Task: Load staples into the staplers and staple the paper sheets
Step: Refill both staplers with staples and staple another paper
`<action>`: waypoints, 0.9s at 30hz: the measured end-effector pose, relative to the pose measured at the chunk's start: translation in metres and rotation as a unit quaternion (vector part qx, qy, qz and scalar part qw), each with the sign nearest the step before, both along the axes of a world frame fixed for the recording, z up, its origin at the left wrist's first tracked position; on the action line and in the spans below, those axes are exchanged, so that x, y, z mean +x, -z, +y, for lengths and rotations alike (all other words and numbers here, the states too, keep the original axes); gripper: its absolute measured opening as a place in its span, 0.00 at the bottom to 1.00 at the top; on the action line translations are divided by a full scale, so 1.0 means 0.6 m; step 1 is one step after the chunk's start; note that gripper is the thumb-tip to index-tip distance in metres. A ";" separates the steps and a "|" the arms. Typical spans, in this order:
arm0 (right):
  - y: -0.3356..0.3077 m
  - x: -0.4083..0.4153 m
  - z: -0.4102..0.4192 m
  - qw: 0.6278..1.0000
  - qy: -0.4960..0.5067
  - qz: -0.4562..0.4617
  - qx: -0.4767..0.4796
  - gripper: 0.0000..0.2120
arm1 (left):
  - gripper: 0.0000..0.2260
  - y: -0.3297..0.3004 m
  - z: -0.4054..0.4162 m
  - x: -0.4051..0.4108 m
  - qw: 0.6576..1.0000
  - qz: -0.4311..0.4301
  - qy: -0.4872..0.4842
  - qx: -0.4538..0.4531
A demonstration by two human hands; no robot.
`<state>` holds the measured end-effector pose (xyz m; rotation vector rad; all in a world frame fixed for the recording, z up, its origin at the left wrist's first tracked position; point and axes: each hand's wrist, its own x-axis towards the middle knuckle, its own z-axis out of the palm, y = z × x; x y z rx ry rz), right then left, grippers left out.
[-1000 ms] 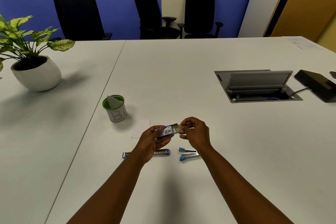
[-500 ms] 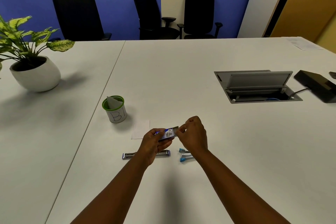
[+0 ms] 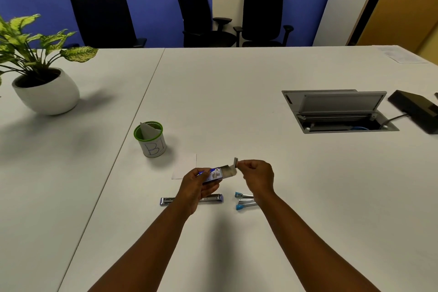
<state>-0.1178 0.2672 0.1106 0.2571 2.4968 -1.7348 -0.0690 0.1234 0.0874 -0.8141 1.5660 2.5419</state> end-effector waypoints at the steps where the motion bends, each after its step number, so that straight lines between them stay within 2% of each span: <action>1: 0.006 -0.001 0.005 1.000 0.001 0.018 0.021 0.04 | 0.03 0.002 -0.007 0.001 1.000 -0.001 -0.022 -0.001; 3: 0.023 0.002 0.017 0.991 -0.035 0.072 0.110 0.03 | 0.05 0.008 -0.025 0.002 0.997 -0.005 -0.076 -0.001; 5: 0.043 0.011 0.024 0.964 -0.136 0.104 0.206 0.04 | 0.05 0.012 -0.045 0.005 0.993 -0.010 -0.114 -0.009; 9: 0.089 0.030 0.017 0.866 -0.332 0.118 0.354 0.11 | 0.05 0.017 -0.073 0.013 0.989 -0.029 -0.140 -0.029; 12: 0.118 0.042 0.003 0.812 -0.404 0.112 0.407 0.13 | 0.04 0.023 -0.085 0.020 0.988 -0.036 -0.146 -0.039; 16: 0.153 0.050 -0.009 0.785 -0.444 0.114 0.416 0.11 | 0.04 0.033 -0.096 0.028 0.986 -0.040 -0.156 -0.047; 19: 0.165 0.049 -0.011 0.800 -0.446 0.095 0.390 0.10 | 0.04 0.039 -0.100 0.030 0.987 -0.045 -0.150 -0.044; 21: 0.159 0.044 -0.011 0.872 -0.381 0.081 0.297 0.07 | 0.03 0.040 -0.102 0.029 0.988 -0.048 -0.141 -0.039; 23: 0.138 0.033 -0.013 0.962 -0.224 0.036 0.150 0.05 | 0.03 0.040 -0.100 0.026 0.990 -0.047 -0.128 -0.030; 24: 0.125 0.025 -0.013 0.987 -0.145 0.000 0.064 0.04 | 0.03 0.039 -0.097 0.024 0.992 -0.045 -0.118 -0.024; 25: 0.110 0.017 -0.013 0.994 -0.092 -0.044 -0.029 0.04 | 0.03 0.038 -0.092 0.023 0.993 -0.044 -0.106 -0.019; 27: 0.085 0.005 -0.014 0.978 -0.087 -0.099 -0.163 0.08 | 0.03 0.035 -0.081 0.020 0.995 -0.042 -0.085 -0.011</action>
